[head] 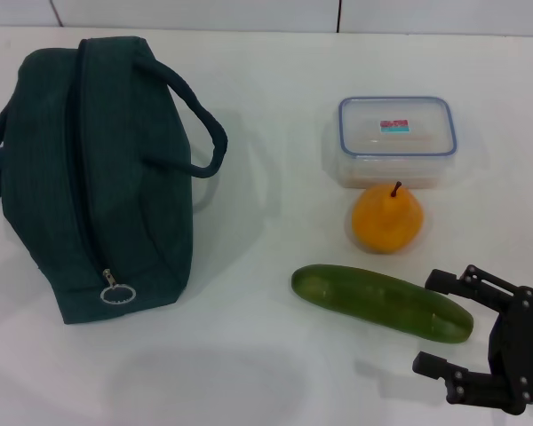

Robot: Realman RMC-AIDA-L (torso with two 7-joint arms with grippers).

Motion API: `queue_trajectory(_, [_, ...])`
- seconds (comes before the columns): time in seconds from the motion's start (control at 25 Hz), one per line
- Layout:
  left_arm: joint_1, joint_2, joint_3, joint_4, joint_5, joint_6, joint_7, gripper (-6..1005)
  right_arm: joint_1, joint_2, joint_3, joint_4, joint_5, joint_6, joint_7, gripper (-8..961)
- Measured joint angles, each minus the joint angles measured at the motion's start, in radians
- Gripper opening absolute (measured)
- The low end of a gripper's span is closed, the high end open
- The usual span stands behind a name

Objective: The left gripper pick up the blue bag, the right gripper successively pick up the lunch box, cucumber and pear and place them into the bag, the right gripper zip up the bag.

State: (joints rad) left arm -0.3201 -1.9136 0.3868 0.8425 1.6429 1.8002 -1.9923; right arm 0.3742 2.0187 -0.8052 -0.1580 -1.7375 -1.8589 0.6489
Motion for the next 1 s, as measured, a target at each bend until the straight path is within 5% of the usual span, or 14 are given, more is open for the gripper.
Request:
queue_trajectory(0.16, [-0.066, 0.021, 0.014, 0.110, 0.171, -0.029, -0.186, 872, 0.000, 0.000, 0.000, 0.001, 0.001, 0.007, 0.000, 860])
queue_trajectory(0.4, [-0.143, 0.054, 0.180, 0.421, 0.451, 0.001, -0.542, 868, 0.000, 0.000, 0.000, 0.002, 0.001, 0.010, 0.000, 860])
queue_trajectory(0.56, [-0.184, 0.074, 0.241, 0.552, 0.488, 0.070, -0.663, 865, 0.000, 0.000, 0.000, 0.002, 0.001, 0.018, 0.000, 860])
queue_trajectory(0.76, [-0.228, 0.097, 0.259, 0.562, 0.552, 0.134, -0.719, 862, 0.000, 0.000, 0.000, 0.002, 0.001, 0.022, 0.000, 860])
queue_trajectory(1.0, [-0.228, 0.089, 0.285, 0.505, 0.600, 0.146, -0.720, 851, -0.003, 0.000, 0.000, 0.002, 0.001, 0.022, 0.000, 860])
